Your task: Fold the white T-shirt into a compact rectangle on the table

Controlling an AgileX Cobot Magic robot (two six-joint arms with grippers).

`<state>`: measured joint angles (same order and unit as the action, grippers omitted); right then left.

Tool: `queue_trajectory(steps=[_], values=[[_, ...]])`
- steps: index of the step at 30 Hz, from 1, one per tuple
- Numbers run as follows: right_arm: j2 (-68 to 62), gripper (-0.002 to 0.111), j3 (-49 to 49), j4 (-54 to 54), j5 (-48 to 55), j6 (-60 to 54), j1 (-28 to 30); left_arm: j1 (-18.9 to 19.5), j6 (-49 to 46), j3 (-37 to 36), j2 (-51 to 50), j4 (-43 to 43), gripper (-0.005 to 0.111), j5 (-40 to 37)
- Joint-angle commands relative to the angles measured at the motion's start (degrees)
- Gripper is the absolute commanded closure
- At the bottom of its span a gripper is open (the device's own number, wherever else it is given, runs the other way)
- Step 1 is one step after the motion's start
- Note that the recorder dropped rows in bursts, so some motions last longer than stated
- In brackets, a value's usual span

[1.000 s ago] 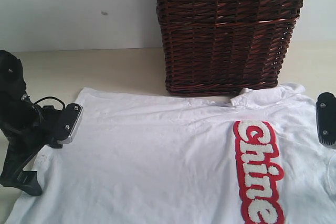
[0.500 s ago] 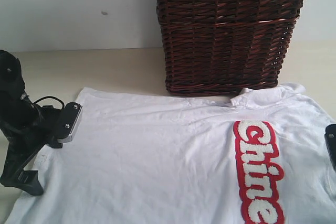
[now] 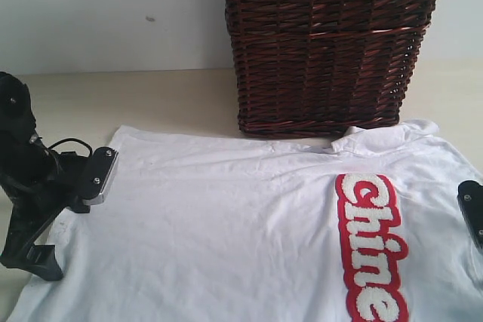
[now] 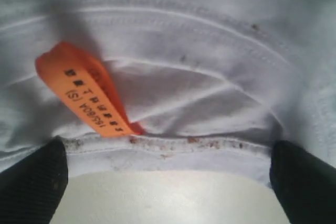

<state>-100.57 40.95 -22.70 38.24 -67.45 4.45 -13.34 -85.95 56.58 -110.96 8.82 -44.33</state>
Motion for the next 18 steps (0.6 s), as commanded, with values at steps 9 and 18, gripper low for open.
queue_trajectory(steps=[9, 18], values=[[-2.09, 0.003, 0.65, 3.18, 4.22, -3.2, 3.08, 0.09, 0.64, -1.96, -2.22, 0.75, 0.001, -4.06], [-2.09, 0.003, 0.65, 2.9, 2.09, -8.35, 3.08, 0.09, 0.64, -1.96, -2.22, 0.75, 0.001, -4.06]])
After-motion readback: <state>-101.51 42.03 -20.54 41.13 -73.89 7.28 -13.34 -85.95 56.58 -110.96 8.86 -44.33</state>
